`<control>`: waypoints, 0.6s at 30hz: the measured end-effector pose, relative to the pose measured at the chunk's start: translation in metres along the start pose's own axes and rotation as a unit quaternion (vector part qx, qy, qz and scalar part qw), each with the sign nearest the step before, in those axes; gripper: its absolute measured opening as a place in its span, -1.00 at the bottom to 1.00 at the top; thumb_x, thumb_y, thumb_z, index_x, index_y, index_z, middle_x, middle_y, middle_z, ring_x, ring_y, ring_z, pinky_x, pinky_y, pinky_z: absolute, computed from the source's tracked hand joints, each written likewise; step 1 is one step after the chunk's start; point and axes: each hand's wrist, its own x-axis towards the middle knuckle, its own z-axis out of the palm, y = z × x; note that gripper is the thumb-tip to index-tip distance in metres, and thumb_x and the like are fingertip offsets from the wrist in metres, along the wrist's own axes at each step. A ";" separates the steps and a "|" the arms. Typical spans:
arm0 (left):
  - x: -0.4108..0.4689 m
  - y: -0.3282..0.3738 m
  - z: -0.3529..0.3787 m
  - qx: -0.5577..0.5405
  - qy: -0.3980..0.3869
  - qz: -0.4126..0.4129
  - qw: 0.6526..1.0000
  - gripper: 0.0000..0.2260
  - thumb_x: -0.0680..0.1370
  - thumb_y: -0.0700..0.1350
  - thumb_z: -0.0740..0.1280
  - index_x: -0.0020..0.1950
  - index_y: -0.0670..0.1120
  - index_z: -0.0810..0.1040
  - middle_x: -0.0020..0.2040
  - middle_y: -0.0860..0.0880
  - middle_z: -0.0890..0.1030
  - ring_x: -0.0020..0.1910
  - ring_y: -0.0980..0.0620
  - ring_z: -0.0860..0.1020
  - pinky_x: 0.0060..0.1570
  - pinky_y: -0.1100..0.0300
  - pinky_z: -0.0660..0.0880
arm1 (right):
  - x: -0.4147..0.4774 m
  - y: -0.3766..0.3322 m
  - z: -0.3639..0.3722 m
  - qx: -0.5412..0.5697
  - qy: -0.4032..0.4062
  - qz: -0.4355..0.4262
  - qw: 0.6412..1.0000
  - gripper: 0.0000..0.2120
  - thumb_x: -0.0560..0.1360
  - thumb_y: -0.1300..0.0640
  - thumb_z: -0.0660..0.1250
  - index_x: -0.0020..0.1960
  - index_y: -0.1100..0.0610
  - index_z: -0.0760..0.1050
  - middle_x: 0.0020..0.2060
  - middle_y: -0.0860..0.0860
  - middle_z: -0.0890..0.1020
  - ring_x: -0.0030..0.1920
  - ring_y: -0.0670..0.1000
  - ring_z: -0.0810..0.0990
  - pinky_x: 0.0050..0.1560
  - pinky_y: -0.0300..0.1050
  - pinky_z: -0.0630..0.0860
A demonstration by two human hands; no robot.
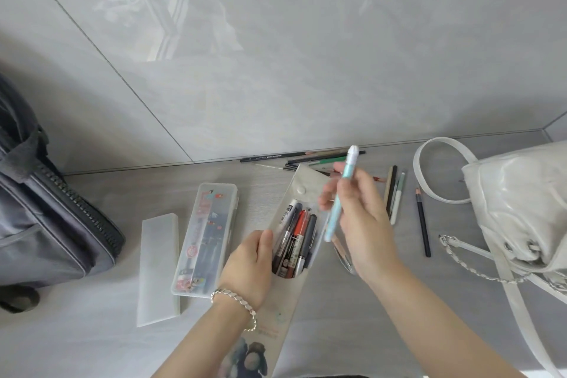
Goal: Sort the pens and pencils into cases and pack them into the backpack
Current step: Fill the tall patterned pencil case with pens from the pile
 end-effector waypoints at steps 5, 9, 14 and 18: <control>-0.002 0.002 0.002 -0.010 0.002 0.006 1.000 -0.62 0.62 -0.01 0.05 -0.39 -0.06 0.24 -0.47 0.05 0.30 -0.44 0.05 0.28 -0.38 0.16 0.22 | -0.010 0.016 0.013 0.074 -0.018 0.052 0.996 -0.50 0.49 0.44 0.24 0.18 -0.12 0.33 -0.17 0.04 0.54 -0.10 -0.01 0.66 0.13 -0.06 0.56; -0.001 0.002 0.002 -0.012 -0.004 0.000 1.000 -0.63 0.62 -0.01 0.05 -0.39 -0.06 0.23 -0.46 0.05 0.28 -0.44 0.06 0.26 -0.38 0.20 0.21 | -0.018 0.034 0.010 -0.012 -0.044 0.029 0.999 -0.31 0.44 0.46 0.29 0.24 -0.27 0.23 -0.06 0.01 0.56 0.01 -0.06 0.64 0.03 -0.21 0.57; 0.002 -0.002 0.000 -0.019 -0.009 -0.011 1.000 -0.62 0.62 -0.02 0.06 -0.40 -0.06 0.23 -0.46 0.04 0.27 -0.44 0.05 0.25 -0.38 0.19 0.20 | -0.018 0.049 -0.005 -0.322 -0.080 -0.115 0.936 -0.61 0.38 0.02 0.42 0.18 -0.01 0.43 0.11 -0.14 0.53 0.12 -0.16 0.49 0.21 -0.31 0.40; 0.006 0.000 -0.002 -0.024 -0.003 -0.002 1.000 -0.60 0.62 -0.06 0.06 -0.42 -0.06 0.20 -0.47 0.04 0.23 -0.45 0.05 0.21 -0.39 0.19 0.17 | -0.010 0.062 -0.007 -0.434 -0.148 -0.224 0.860 -0.64 0.43 -0.04 0.25 0.11 0.16 0.54 0.19 0.00 0.56 0.29 -0.14 0.32 0.39 -0.35 0.06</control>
